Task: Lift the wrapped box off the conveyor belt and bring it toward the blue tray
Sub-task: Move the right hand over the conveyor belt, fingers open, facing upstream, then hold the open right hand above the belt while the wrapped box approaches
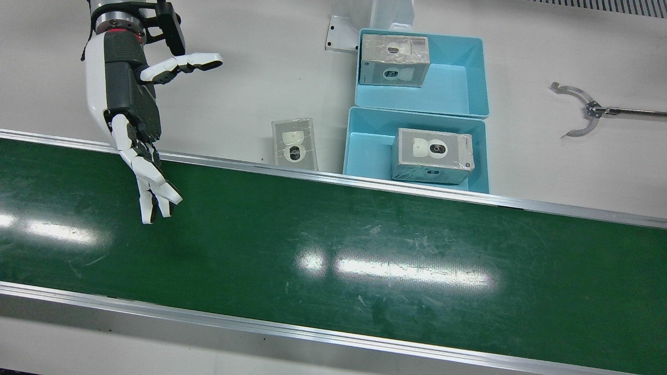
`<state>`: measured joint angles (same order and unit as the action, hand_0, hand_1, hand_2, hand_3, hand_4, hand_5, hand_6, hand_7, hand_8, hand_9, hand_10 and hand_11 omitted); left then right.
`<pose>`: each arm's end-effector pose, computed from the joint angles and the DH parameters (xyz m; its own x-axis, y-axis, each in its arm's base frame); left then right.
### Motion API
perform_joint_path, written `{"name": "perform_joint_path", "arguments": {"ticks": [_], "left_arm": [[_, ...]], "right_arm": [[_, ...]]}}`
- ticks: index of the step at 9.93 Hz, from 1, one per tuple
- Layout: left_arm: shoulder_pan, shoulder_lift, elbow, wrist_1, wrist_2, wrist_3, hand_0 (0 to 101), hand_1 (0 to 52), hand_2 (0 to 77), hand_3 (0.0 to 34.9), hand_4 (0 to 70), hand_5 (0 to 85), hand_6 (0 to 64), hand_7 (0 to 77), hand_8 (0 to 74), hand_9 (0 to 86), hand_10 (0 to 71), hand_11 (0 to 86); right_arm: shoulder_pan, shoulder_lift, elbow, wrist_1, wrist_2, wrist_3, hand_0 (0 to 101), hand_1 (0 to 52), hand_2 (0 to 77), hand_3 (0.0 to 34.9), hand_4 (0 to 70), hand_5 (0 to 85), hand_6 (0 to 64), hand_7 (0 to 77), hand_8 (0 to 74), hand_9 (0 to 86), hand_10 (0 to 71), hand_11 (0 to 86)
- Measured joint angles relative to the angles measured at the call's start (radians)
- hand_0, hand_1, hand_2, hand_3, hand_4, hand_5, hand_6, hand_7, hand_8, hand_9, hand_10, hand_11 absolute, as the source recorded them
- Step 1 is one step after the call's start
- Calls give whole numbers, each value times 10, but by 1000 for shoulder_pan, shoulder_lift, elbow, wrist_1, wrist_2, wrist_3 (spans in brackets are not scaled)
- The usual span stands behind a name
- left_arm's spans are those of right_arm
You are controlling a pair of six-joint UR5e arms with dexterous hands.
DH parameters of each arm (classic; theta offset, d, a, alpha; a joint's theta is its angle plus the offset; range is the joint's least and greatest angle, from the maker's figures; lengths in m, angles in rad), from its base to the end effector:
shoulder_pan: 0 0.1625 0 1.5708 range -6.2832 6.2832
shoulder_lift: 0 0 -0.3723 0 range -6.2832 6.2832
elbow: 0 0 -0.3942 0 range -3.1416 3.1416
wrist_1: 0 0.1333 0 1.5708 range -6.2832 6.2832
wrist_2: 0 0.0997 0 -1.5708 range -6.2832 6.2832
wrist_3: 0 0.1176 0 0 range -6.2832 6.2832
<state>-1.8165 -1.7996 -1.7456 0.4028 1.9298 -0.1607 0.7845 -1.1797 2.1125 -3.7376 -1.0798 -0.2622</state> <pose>-0.2247 -0.5180 0.4699 -0.9808 -0.1117 0.1597 -0.1588 -0.0173 -0.9872 -0.2259 -0.4921 0.2499 -0.9665 0.2386 0.0942 -0.0172 0.3058 -0.9519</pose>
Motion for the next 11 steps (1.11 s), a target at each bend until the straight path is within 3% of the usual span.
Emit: {"name": "perform_joint_path", "arguments": {"ticks": [2, 4, 5, 10, 11], "left_arm": [[0, 0, 0, 0, 0, 0, 0, 0, 11, 0, 0, 5, 0, 5, 0, 5, 0, 0], [0, 0, 0, 0, 0, 0, 0, 0, 11, 0, 0, 11, 0, 5, 5, 0, 0, 0], [0, 0, 0, 0, 0, 0, 0, 0, 11, 0, 0, 5, 0, 5, 5, 0, 5, 0], [0, 0, 0, 0, 0, 0, 0, 0, 11, 0, 0, 5, 0, 5, 0, 0, 5, 0], [0, 0, 0, 0, 0, 0, 0, 0, 5, 0, 0, 11, 0, 5, 5, 0, 5, 0]], "right_arm": [[1, 0, 0, -1, 0, 2, 410, 109, 164, 305, 0, 175, 0, 191, 16, 82, 38, 60], [2, 0, -1, -1, 0, 2, 413, 131, 207, 305, 27, 109, 0, 218, 33, 98, 49, 65], [1, 0, -1, -1, 0, 2, 414, 131, 224, 305, 5, 191, 0, 262, 16, 82, 33, 71], [-12, 0, -4, -2, 1, 3, 415, 131, 240, 303, 38, 191, 0, 289, 0, 60, 33, 60], [-15, 1, -7, 0, 1, 2, 414, 131, 240, 306, 71, 196, 0, 251, 5, 82, 49, 76]]}}
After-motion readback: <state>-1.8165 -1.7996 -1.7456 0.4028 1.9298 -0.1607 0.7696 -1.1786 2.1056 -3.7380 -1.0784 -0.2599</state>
